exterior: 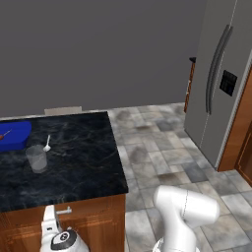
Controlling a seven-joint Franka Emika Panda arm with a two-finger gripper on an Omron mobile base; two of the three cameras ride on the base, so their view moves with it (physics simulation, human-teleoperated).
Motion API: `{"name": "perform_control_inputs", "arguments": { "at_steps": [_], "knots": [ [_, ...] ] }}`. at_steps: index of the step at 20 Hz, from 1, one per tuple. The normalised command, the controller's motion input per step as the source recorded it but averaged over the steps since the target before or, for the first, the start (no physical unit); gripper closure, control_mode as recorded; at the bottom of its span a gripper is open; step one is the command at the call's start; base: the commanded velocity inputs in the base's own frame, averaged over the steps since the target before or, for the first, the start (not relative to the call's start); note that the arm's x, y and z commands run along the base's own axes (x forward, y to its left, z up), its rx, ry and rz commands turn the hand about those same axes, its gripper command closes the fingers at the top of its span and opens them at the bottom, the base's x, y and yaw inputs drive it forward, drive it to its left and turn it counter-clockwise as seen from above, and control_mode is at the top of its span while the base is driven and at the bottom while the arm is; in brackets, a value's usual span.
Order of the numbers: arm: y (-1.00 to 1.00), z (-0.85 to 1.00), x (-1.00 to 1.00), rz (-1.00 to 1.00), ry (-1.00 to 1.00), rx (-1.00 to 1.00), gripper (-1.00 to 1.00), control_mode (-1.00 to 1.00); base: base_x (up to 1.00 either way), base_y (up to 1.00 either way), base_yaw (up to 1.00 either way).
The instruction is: Take the tongs from the drawer on the left and place them on the dining counter next to the tray containing the hot dog.
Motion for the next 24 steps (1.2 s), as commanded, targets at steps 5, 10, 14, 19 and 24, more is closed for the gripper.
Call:
{"name": "perform_control_inputs", "arguments": {
  "at_steps": [5, 10, 14, 19, 24],
  "knots": [
    [0.00, 0.00, 0.00, 0.00, 0.00, 0.00, 1.00, -1.00, 0.00, 0.00, 0.00],
    [0.00, 0.00, -0.09, 0.00, 0.00, 0.00, 1.00, -1.00, 0.00, 0.00, 0.00],
    [0.00, 0.00, -0.48, 0.00, -0.03, 0.00, 1.00, -1.00, 0.00, 0.00, 0.00],
    [0.00, 0.00, -0.65, 0.00, -0.10, 0.00, 1.00, -1.00, 0.00, 0.00, 0.00],
    [0.00, 0.00, -0.75, 0.02, -0.12, 0.00, 1.00, -1.00, 0.00, 0.00, 0.00]
  ]
}}
